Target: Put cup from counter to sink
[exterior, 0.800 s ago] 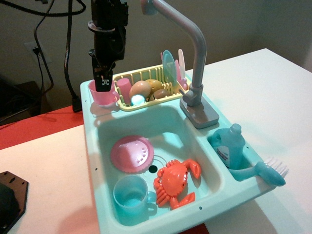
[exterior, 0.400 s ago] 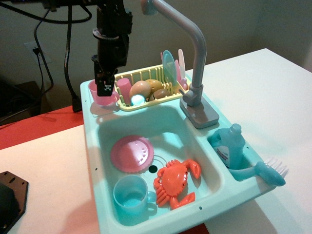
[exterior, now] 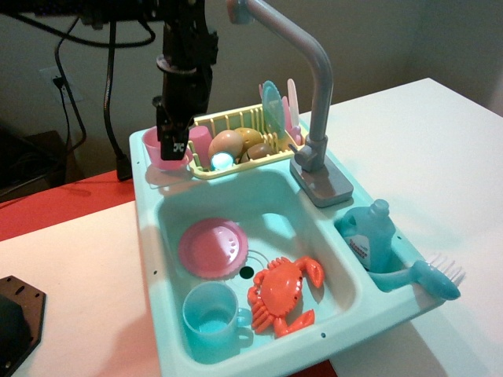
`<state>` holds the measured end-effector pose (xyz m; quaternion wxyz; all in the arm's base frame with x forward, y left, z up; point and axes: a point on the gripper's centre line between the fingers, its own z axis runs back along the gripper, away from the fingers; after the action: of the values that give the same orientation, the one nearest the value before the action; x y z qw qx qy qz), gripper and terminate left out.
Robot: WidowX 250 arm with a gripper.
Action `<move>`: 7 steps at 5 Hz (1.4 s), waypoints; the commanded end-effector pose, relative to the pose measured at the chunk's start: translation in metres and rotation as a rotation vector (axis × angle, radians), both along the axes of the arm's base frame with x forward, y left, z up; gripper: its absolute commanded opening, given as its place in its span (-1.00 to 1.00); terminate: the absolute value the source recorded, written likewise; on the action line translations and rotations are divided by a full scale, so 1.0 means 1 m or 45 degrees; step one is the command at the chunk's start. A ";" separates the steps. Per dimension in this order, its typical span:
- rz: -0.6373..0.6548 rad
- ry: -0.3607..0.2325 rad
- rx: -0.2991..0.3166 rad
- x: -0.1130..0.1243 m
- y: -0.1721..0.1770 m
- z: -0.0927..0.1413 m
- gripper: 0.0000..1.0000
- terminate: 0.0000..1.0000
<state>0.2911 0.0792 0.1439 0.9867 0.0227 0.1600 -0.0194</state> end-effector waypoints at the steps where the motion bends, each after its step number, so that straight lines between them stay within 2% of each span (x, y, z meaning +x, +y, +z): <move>1: -0.014 -0.065 0.038 -0.006 -0.002 0.008 -1.00 -1.00; 3: -0.033 -0.076 0.039 -0.007 -0.006 0.008 -1.00 -1.00; 4: -0.062 -0.116 0.037 0.001 -0.015 0.017 -1.00 -1.00; 6: -0.141 -0.177 -0.013 0.031 -0.062 0.036 -1.00 -1.00; 7: -0.179 -0.158 -0.054 0.035 -0.091 0.029 -1.00 -1.00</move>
<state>0.3242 -0.0240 0.1531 0.9873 0.0068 0.1218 -0.1019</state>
